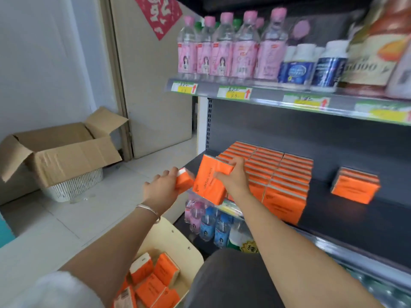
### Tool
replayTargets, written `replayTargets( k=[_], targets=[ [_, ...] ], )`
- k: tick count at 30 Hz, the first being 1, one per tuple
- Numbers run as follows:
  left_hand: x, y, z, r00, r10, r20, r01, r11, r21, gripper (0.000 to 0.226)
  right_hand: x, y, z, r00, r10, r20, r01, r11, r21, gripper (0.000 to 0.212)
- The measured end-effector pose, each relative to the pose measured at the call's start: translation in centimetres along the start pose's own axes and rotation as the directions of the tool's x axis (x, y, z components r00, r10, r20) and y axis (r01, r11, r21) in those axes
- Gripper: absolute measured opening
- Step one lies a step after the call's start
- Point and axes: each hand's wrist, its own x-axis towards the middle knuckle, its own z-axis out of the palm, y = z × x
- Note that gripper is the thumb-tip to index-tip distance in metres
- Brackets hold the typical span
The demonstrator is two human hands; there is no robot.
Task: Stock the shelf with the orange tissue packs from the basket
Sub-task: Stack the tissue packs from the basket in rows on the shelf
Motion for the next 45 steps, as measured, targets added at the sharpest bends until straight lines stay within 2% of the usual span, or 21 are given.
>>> replayTargets(
  k=[3,6,9,12,15,18,20,22,25,28,30,33,35,38,40,43,45],
  targets=[
    [0.6,3.3,-1.1,0.997,0.08,-0.01,-0.08,0.997,-0.009,0.044,0.4,0.3,-4.3,0.987,0.069,-0.146,-0.077,0.996,-0.054,0.043],
    [1.5,7.1,-1.3,0.989,0.146,-0.008,-0.146,0.989,0.023,0.043,0.6,1.5,-8.7,0.97,0.07,-0.234,-0.06,0.997,0.048,0.042],
    [2.3,11.5,-1.1,0.976,0.215,-0.02,-0.215,0.977,-0.002,0.041,0.5,3.2,-13.0,0.959,0.104,-0.262,-0.081,0.992,0.099,0.051],
    [3.0,16.2,-0.6,0.956,0.293,-0.028,-0.293,0.956,0.012,0.035,0.4,5.2,-17.4,0.958,0.2,-0.206,-0.16,0.968,0.195,0.068],
    [3.4,20.7,-0.9,0.929,0.364,-0.067,-0.361,0.931,0.052,0.035,0.1,7.0,-21.6,0.961,0.231,-0.153,-0.188,0.948,0.255,0.048],
    [3.6,24.7,-1.3,0.908,0.41,-0.089,-0.405,0.912,0.069,0.041,-0.1,8.7,-25.2,0.942,0.272,-0.195,-0.203,0.928,0.314,0.029],
    [3.5,27.2,-1.1,0.893,0.442,-0.085,-0.437,0.896,0.072,0.044,0.1,10.4,-27.2,0.905,0.298,-0.303,-0.225,0.94,0.255,0.033],
    [3.3,29.6,-0.2,0.878,0.476,-0.056,-0.472,0.879,0.068,0.045,0.0,12.1,-29.0,0.848,0.296,-0.44,-0.278,0.955,0.106,0.038],
    [3.2,32.8,1.5,0.841,0.54,-0.029,-0.536,0.839,0.092,0.049,-0.2,14.4,-31.5,0.744,0.374,-0.554,-0.491,0.868,-0.074,0.037],
    [4.0,35.2,3.7,0.786,0.617,-0.043,-0.608,0.783,0.129,0.051,0.6,17.2,-33.4,0.672,0.477,-0.566,-0.597,0.801,-0.033,0.036],
    [5.0,36.6,5.1,0.758,0.65,-0.051,-0.637,0.755,0.152,0.05,1.9,19.3,-33.7,0.68,0.495,-0.541,-0.565,0.824,0.044,0.035],
    [6.8,38.3,6.6,0.734,0.679,-0.034,-0.67,0.731,0.13,0.052,4.1,22.4,-33.7,0.749,0.46,-0.477,-0.446,0.882,0.15,0.038],
    [7.9,39.3,7.3,0.724,0.69,-0.01,-0.686,0.721,0.1,0.052,5.5,23.7,-33.7,0.78,0.445,-0.441,-0.42,0.894,0.158,0.038],
    [9.3,40.4,8.1,0.71,0.704,0.018,-0.704,0.707,0.073,0.052,6.9,24.8,-34.0,0.782,0.446,-0.434,-0.455,0.886,0.09,0.033],
    [10.1,40.9,8.5,0.698,0.715,0.032,-0.715,0.695,0.074,0.053,7.5,25.4,-34.4,0.75,0.48,-0.455,-0.555,0.831,-0.039,0.033],
    [10.9,41.4,9.3,0.694,0.719,0.038,-0.719,0.691,0.069,0.054,8.2,25.7,-34.6,0.711,0.475,-0.518,-0.63,0.757,-0.17,0.053],
    [11.0,41.6,9.6,0.694,0.719,0.033,-0.719,0.691,0.069,0.055,8.2,25.2,-34.1,0.725,0.385,-0.571,-0.599,0.762,-0.248,0.068]
  ],
)
